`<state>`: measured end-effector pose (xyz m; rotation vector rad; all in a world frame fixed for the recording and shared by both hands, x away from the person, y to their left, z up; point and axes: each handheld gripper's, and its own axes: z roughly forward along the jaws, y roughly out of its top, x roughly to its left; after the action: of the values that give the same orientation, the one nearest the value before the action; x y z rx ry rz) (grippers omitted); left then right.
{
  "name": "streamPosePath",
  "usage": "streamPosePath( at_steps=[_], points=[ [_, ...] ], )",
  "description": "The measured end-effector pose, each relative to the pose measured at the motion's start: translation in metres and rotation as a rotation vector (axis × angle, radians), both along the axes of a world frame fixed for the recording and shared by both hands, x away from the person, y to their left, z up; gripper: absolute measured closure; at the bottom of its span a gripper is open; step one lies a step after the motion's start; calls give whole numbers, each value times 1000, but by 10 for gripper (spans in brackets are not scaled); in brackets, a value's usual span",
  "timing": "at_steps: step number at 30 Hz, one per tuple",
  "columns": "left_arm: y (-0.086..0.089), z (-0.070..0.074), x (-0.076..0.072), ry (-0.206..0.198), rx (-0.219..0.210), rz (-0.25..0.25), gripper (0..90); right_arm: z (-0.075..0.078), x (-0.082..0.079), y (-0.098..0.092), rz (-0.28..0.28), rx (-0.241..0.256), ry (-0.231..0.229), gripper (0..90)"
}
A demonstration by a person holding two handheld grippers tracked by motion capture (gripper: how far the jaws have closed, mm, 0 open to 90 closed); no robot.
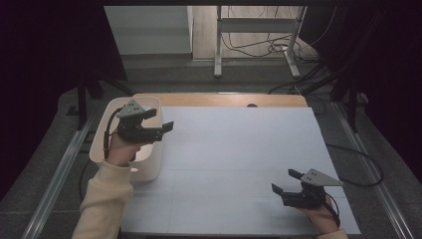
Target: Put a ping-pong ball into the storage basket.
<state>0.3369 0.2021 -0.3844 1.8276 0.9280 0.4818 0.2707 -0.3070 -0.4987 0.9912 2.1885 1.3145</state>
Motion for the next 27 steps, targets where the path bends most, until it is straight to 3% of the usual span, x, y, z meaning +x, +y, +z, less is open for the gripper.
streamPosePath(
  at_steps=[6, 14, 27],
  points=[
    [-6, -2, -13, -33, -3, -32, 203, 0, 1, 3, 6, -9, 0, 160],
    [-16, -11, -26, -16, -19, -84, 205, 0, 3, 3, 10, -8, 4, 160],
    [-25, -26, -54, -15, 0, -101, 208, 0, 2, 5, 19, -15, -4, 160]
  ],
)
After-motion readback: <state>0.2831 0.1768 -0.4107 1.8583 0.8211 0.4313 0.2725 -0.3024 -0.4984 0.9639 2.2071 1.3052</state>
